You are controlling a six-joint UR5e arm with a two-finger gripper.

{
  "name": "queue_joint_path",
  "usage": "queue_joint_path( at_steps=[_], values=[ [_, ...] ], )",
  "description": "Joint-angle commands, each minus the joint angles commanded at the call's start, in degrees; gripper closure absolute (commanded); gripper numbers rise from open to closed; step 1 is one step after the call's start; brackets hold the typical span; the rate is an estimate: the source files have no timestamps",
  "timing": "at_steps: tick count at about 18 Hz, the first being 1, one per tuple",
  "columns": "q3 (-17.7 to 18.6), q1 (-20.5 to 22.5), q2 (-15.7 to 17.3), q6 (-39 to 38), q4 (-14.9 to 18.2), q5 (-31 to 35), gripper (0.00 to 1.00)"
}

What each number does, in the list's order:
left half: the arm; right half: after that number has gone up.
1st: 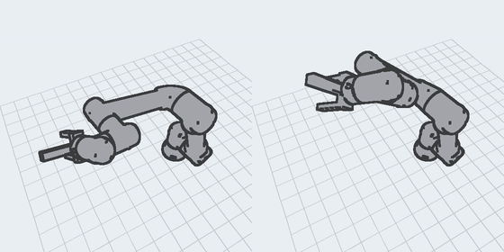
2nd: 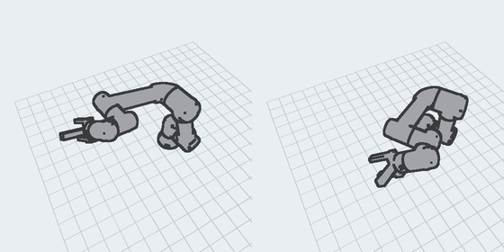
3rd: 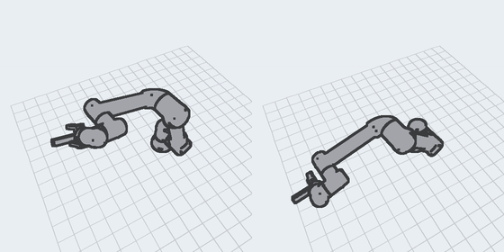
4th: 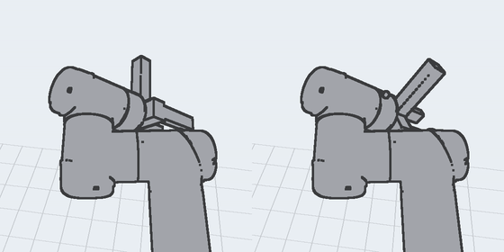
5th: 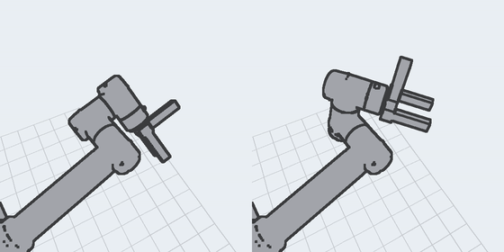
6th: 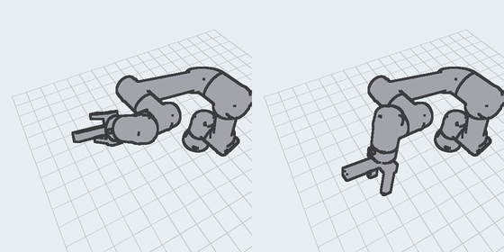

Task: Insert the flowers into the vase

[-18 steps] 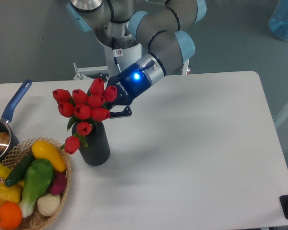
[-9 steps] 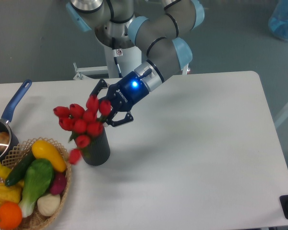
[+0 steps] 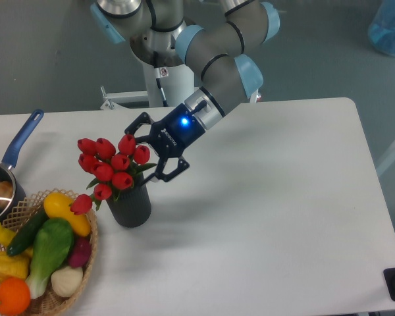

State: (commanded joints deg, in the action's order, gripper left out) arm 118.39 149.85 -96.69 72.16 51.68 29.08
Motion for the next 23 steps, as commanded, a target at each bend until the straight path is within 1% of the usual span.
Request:
queue_joint_path(
  at_steps=[5, 7, 8, 9, 11, 12, 14, 16, 18, 19, 23],
  values=[
    [-1.0, 4.3, 2.9, -0.1, 0.4, 0.3, 0.0],
    [-1.5, 6.5, 4.2, 0.0, 0.4, 3.0, 0.0],
    [-1.9, 7.3, 5.1, 0.3, 0.4, 6.7, 0.0],
    [-2.6, 7.6, 5.9, 1.0, 0.4, 12.4, 0.0],
    [-4.9, 7.8, 6.2, 3.7, 0.4, 24.2, 0.0],
    [-6.1, 7.9, 6.1, 4.3, 0.4, 29.3, 0.0],
    [-7.9, 8.9, 5.3, 4.4, 0.5, 36.7, 0.0],
    [-8.3, 10.6, 4.8, 4.6, 0.5, 39.0, 0.0],
    [-9.3, 11.5, 2.0, 4.7, 0.4, 39.5, 0.0],
    [-9.9, 11.5, 1.5, 4.7, 0.4, 40.6, 0.0],
    [-12.0, 11.2, -1.8, 4.7, 0.4, 50.4, 0.0]
  ],
)
